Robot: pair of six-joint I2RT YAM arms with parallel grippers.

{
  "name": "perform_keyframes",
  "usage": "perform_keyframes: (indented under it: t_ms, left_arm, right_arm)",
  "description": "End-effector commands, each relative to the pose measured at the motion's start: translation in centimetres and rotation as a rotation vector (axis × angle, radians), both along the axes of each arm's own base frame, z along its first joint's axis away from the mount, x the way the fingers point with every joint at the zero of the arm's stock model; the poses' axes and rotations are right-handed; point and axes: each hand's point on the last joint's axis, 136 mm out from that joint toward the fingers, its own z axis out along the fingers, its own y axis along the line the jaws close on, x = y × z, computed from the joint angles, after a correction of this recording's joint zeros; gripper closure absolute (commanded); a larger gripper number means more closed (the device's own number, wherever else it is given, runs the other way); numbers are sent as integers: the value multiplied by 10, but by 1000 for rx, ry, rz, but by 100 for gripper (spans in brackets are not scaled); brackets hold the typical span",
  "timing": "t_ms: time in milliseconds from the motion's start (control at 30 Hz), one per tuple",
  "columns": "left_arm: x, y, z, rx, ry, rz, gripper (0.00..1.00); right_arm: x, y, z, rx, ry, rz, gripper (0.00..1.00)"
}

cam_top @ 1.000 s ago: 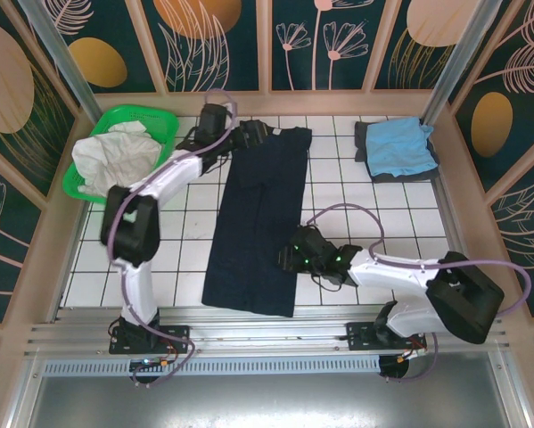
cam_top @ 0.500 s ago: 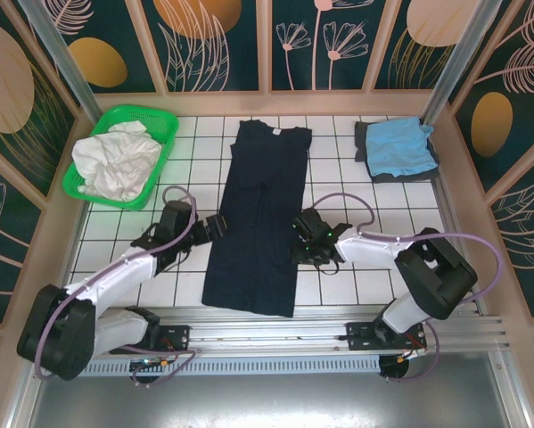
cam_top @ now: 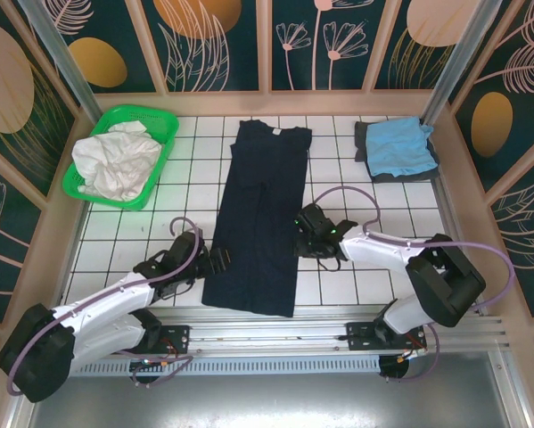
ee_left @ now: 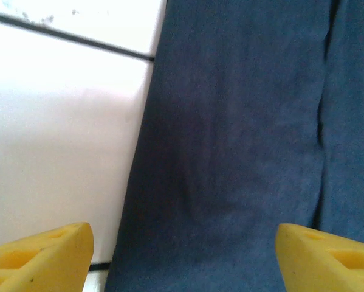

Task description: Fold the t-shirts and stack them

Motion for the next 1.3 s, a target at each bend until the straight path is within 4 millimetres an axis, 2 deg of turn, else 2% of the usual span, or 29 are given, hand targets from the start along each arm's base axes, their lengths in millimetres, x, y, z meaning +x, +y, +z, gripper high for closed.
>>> perform_keyframes:
  t_ms: [0, 100, 133, 267, 433, 533, 600, 667, 733, 833, 967, 1067, 1167, 1267]
  left_arm:
    - [-7, 10, -8, 48, 33, 46, 22]
    - [-10, 15, -12, 73, 36, 59, 22]
    - [-11, 20, -14, 92, 42, 72, 22]
    - [-13, 25, -16, 109, 48, 90, 22]
    - [-19, 20, -21, 93, 69, 77, 24]
    - [-28, 4, -26, 66, 92, 34, 25]
    - [-35, -7, -27, 57, 106, 2, 25]
    - [-44, -19, -27, 52, 118, -28, 26]
    - [-52, -30, -26, 40, 124, -58, 25]
    - [-64, -43, -23, 34, 133, -98, 25]
    - [-83, -49, -31, 61, 184, -142, 29]
    - [-97, -55, -35, 85, 213, -183, 32]
    - [-107, -64, -37, 84, 226, -222, 38]
    - [-114, -66, -39, 81, 240, -239, 52]
  right_arm:
    - [1, 5, -8, -64, -15, -20, 53]
    - [4, -8, -25, -196, 1, -40, 53]
    - [4, -19, -30, -269, 6, -61, 53]
    - [7, -52, -30, -462, -3, -112, 53]
    - [13, -66, -24, -474, -2, -111, 53]
    - [10, -57, -16, -415, -5, -85, 52]
    - [1, -43, -9, -329, 1, -55, 50]
    - [-13, -39, -2, -252, 17, -61, 48]
    - [-32, -45, 0, -192, 49, -96, 46]
    - [-64, -68, 0, -141, 99, -192, 45]
    - [-103, -62, -4, 29, 170, -203, 45]
    - [-119, -48, -1, 128, 189, -179, 45]
    - [-124, -36, 2, 179, 186, -149, 45]
    - [-123, -27, 1, 187, 181, -127, 45]
